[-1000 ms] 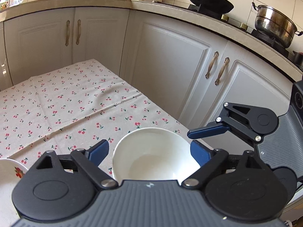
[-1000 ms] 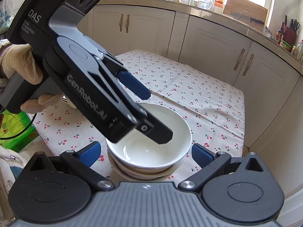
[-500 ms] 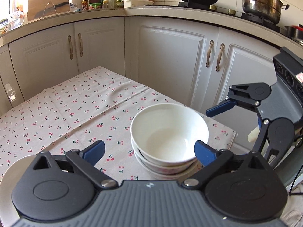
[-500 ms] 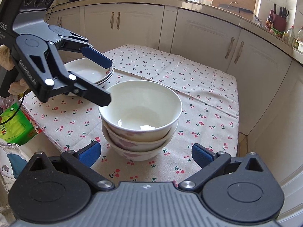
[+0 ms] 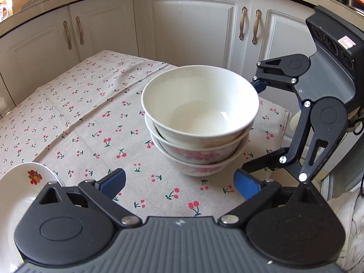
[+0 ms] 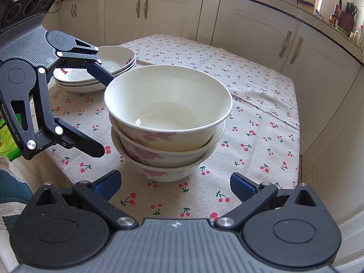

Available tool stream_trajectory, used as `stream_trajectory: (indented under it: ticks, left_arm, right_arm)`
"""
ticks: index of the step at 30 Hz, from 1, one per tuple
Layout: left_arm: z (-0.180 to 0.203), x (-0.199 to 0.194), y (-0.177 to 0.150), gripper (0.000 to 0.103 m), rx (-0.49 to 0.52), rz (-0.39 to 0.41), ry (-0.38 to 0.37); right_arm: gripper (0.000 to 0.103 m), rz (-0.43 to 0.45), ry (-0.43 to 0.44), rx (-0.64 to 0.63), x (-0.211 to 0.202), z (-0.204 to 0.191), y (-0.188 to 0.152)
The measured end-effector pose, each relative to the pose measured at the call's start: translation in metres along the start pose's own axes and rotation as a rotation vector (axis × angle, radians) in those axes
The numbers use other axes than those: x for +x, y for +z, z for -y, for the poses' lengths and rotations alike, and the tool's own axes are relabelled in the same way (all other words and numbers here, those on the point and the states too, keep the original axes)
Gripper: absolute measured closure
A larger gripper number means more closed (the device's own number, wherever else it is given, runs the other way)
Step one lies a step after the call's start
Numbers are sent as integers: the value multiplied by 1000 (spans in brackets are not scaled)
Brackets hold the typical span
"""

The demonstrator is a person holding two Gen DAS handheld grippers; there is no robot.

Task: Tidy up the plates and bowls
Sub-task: 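Grasp the rim of the three-bowl stack with the right gripper, then lift and carry the bowl stack over the fruit-decal plates with the right gripper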

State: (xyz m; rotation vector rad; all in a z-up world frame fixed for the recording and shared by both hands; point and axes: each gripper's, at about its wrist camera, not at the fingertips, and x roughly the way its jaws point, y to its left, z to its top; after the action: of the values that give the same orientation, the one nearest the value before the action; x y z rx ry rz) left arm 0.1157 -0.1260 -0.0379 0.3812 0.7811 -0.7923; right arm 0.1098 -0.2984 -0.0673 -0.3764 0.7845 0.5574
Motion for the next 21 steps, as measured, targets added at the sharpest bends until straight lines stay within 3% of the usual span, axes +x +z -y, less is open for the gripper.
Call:
stream_trajectory:
  ticks: [8, 15, 21]
  left_arm:
    - [-6, 15, -2, 3, -15, -38, -34]
    - [-12, 22, 0, 3, -34, -52, -62]
    - [-16, 27, 1, 3, -51, -67, -81]
  right_arm:
    - [0, -65, 53, 71, 21, 12, -7]
    - [0, -47, 45, 96, 19, 14, -12]
    - [0, 66, 44, 86, 15, 13, -28]
